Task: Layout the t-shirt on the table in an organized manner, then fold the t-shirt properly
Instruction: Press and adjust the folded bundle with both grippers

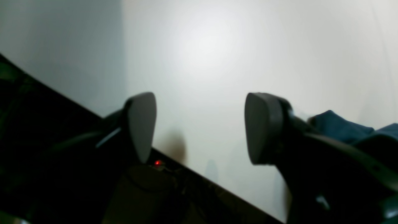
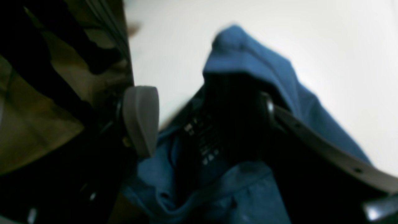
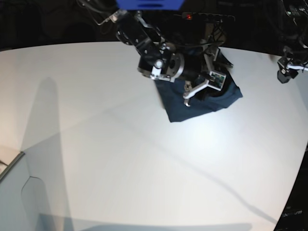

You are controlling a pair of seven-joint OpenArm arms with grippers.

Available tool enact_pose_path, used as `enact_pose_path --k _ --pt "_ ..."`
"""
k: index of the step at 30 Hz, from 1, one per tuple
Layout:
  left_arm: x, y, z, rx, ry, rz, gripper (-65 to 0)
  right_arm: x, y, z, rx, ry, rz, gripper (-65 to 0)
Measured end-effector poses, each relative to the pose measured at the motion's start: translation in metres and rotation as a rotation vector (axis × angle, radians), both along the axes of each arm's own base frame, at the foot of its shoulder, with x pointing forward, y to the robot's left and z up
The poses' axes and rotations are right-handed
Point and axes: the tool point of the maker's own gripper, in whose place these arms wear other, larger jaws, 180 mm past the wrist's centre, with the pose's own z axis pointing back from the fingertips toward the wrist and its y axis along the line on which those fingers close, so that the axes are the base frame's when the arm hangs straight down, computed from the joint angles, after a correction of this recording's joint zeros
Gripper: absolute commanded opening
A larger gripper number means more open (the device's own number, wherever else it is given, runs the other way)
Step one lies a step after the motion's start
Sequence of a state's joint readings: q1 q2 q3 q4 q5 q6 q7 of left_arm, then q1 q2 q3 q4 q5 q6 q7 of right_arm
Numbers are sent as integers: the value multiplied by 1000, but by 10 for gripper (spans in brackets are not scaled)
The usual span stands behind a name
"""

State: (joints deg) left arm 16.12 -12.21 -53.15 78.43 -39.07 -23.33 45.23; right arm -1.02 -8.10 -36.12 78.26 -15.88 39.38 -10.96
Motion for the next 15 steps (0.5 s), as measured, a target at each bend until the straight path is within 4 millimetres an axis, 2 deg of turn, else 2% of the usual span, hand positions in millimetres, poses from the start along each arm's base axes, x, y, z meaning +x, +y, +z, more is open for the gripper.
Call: enact_pose_path --k 4,7,11,15 --pt "1 1 1 1 -2 0 -218 7 -2 22 42 -44 -28 -240" --pt "1 0 1 0 -3 -1 -218 9 -15 32 65 -67 -61 -240" --pt "5 -2 1 -4 -12 0 -218 16 -35 24 39 -53 -117 -240" --pt "5 -4 0 -9 -12 0 -218 22 -33 10 16 -25 -116 -237"
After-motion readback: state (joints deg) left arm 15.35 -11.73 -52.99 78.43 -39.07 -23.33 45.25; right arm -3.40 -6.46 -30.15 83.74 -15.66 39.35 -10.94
